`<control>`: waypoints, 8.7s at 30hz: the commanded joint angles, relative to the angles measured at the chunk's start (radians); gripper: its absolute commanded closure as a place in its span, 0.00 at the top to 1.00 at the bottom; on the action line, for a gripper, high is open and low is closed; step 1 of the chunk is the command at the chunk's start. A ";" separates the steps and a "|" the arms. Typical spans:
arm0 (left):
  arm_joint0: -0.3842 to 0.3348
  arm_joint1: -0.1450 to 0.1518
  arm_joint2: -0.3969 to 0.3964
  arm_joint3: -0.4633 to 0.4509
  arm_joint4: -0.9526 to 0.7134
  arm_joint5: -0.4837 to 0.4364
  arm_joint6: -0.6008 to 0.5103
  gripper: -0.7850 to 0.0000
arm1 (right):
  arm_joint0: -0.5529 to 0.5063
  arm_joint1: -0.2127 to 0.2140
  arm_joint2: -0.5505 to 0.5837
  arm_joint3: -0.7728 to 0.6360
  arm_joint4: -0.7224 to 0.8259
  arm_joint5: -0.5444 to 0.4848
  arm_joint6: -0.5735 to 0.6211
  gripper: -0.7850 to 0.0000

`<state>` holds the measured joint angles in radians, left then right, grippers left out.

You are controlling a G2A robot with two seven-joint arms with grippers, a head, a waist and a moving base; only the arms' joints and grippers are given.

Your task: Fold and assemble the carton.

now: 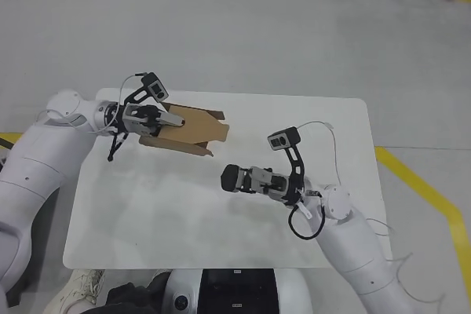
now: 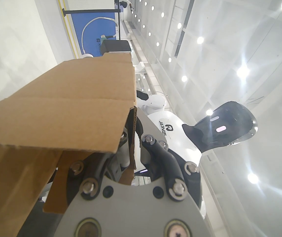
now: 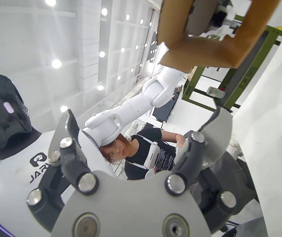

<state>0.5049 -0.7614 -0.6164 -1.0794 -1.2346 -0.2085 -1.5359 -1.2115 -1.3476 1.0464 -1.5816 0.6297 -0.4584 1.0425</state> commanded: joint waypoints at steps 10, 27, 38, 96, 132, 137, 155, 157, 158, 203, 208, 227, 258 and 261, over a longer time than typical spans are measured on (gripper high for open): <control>0.008 -0.032 -0.010 0.012 0.050 -0.006 0.000 0.00 | 0.054 -0.022 -0.069 0.050 0.073 -0.132 0.021 1.00; 0.066 -0.025 -0.038 -0.063 0.058 0.055 0.000 0.00 | 0.111 -0.036 -0.085 0.113 0.053 -0.135 -0.047 1.00; 0.075 -0.018 -0.040 -0.072 0.046 0.078 0.000 0.00 | 0.136 -0.045 -0.111 0.141 0.063 -0.110 -0.036 1.00; -0.032 0.089 0.195 -0.149 -0.125 0.103 0.000 0.00 | 0.154 -0.045 -0.055 0.196 0.147 -0.122 0.045 1.00; -0.059 0.083 0.197 -0.011 -0.102 0.029 0.000 0.00 | 0.091 -0.030 0.044 0.100 0.170 -0.080 0.060 1.00; -0.071 0.073 0.215 0.003 -0.017 0.006 0.000 0.00 | 0.091 -0.031 0.033 0.073 0.149 -0.061 0.049 1.00; -0.077 0.064 0.227 -0.016 -0.031 0.008 0.000 0.00 | 0.149 -0.047 -0.040 0.163 0.047 0.013 -0.054 1.00; -0.077 0.065 0.227 -0.019 -0.037 0.009 0.000 0.00 | 0.153 -0.049 -0.050 0.166 0.039 0.018 -0.061 1.00; -0.076 0.065 0.227 -0.021 -0.041 0.010 0.000 0.00 | 0.154 -0.050 -0.054 0.168 0.033 0.019 -0.065 1.00; -0.079 0.082 0.238 -0.044 -0.054 -0.009 0.000 0.00 | 0.204 -0.072 -0.100 0.212 0.008 0.091 -0.127 1.00; -0.078 0.085 0.240 -0.043 -0.049 -0.012 0.000 0.00 | 0.207 -0.065 -0.049 0.215 0.027 0.064 -0.130 1.00; -0.086 0.088 0.255 -0.053 -0.049 -0.011 0.000 0.00 | 0.220 -0.073 -0.061 0.249 0.097 0.112 -0.063 1.00; -0.083 0.081 0.254 -0.010 -0.052 -0.033 0.000 0.00 | 0.224 -0.088 -0.014 0.329 0.185 0.030 0.024 1.00; -0.084 0.078 0.253 0.001 -0.040 -0.036 0.000 0.00 | 0.199 -0.079 0.018 0.284 0.174 0.029 0.016 1.00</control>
<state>0.4220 -0.6821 -0.3629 -1.0824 -1.2797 -0.2435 -1.5359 -1.0045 -1.4293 1.0547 -1.2809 0.8046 -0.4320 1.0587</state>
